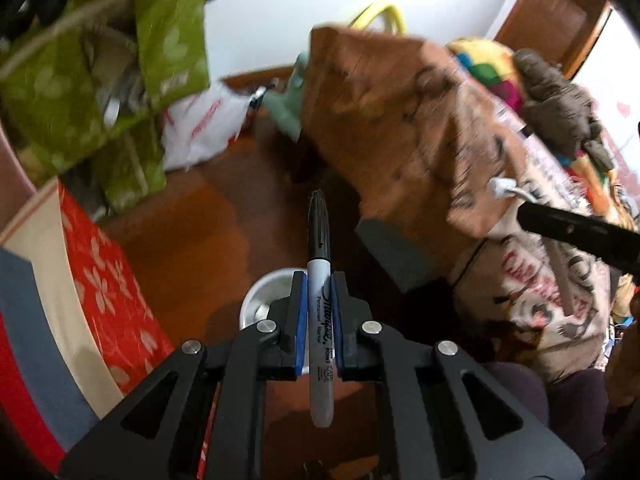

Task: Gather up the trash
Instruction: 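Carry the marker and razor over the white bin with both tools, then open the left tool over the bin while the right tool opens too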

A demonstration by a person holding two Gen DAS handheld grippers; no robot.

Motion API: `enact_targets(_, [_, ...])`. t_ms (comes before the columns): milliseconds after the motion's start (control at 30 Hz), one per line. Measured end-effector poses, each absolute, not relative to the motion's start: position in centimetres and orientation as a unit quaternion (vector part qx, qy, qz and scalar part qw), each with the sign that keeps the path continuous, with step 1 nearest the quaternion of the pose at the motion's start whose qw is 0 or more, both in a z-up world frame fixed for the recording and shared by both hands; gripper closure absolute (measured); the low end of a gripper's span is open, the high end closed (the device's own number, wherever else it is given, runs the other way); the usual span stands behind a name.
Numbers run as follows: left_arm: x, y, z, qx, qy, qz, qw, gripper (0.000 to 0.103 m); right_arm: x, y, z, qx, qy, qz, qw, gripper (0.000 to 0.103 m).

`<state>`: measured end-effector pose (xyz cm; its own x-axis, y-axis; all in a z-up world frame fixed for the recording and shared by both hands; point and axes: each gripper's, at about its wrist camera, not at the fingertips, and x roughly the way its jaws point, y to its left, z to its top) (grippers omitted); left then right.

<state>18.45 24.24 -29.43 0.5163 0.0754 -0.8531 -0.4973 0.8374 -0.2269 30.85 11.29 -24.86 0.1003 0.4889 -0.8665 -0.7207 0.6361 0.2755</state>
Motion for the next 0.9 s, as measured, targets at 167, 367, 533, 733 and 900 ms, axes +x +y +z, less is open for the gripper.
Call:
enact_targets(167, [18.3, 25.1, -34.9, -0.249, 0.507, 0.184, 0.804, 0.093, 30.8, 13.3, -29.1, -0.118, 0.569, 0.406, 0.705, 0.094])
enact_targets(367, [18.5, 26.5, -40.6, -0.296, 0.547, 0.178, 0.763, 0.093, 30.3, 15.6, -34.3, -0.134, 0.614, 0.394, 0.671, 0.094])
enact_targets(533, [18.8, 27.6, -43.7, -0.339, 0.556, 0.173, 0.739, 0.093, 30.6, 16.9, -37.9, -0.136, 0.649, 0.378, 0.646, 0.094])
enact_targets(733, [19.8, 28.5, -47.2, -0.351, 0.570, 0.187, 0.719, 0.093, 30.9, 18.2, -41.8, -0.157, 0.671, 0.356, 0.631, 0.094])
enact_targets(900, [20.5, 28.1, -49.4, -0.345, 0.588, 0.194, 0.705, 0.093, 31.3, 18.2, -43.0, -0.164, 0.678, 0.362, 0.618, 0.094])
